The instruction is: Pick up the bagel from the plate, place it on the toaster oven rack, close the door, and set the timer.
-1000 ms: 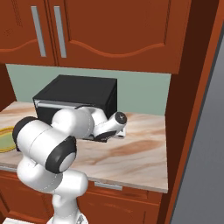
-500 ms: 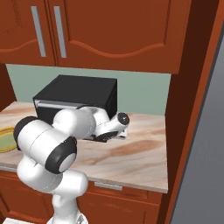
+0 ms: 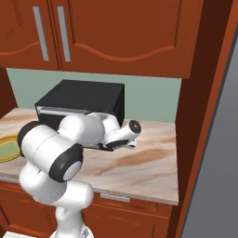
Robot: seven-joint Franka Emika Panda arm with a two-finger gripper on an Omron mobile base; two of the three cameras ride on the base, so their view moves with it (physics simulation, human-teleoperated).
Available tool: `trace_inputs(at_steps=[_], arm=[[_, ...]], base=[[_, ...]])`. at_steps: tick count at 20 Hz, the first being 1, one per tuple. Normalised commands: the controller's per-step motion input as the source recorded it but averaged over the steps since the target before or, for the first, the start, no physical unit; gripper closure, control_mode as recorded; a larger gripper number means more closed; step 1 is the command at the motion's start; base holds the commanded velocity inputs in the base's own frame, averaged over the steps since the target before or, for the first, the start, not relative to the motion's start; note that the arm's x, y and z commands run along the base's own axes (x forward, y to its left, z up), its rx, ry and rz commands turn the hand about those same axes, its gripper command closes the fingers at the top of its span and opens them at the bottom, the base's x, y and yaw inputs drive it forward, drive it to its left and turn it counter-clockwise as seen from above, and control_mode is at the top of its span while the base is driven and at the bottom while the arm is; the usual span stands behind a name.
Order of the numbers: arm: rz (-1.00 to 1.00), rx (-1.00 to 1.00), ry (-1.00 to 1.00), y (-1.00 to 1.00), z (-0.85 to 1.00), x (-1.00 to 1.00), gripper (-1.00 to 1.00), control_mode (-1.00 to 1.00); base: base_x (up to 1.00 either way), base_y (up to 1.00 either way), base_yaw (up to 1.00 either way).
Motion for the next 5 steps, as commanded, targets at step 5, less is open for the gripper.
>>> trace_inputs(at_steps=[5], arm=[[0.05,0.0,-0.01,-0.18,-0.83,-0.4,1.0,-1.0]], base=[[0.0,0.0,0.0]])
